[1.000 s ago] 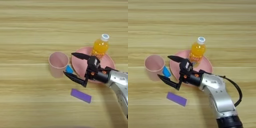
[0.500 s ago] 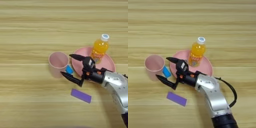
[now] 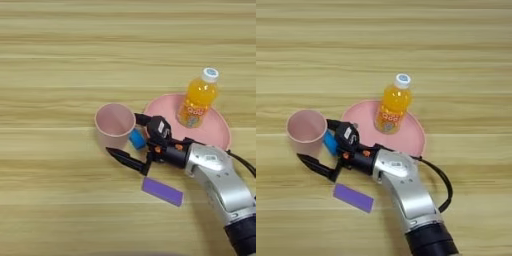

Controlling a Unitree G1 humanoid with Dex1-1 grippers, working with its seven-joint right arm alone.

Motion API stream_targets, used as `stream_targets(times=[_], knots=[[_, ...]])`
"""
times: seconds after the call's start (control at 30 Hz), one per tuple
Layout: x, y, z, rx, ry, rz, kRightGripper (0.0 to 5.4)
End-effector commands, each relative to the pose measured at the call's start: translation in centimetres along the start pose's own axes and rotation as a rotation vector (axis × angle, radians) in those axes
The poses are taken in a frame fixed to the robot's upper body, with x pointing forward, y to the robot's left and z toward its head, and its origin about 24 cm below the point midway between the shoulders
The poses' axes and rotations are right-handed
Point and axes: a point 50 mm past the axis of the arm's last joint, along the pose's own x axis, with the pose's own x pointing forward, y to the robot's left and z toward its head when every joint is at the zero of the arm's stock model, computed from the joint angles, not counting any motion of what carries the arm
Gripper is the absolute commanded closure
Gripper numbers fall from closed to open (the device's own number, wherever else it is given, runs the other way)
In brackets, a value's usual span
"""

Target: Move the objects on the table

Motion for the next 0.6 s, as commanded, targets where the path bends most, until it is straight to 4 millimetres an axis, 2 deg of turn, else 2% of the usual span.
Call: stream_targets(times=[0.03,0.17,0.47,0.6], knots=[[1.11,-0.97,2.32,-0.095,-0.067,-0.021,0.04],[1.42,-1.12,2.39,-0.088,-0.08,-0.04,0.04],[1.68,-1.62,2.68,-0.083,-0.104,-0.084,0.99],[1.59,-1.68,2.94,-0.087,-0.118,-0.088,1.07]])
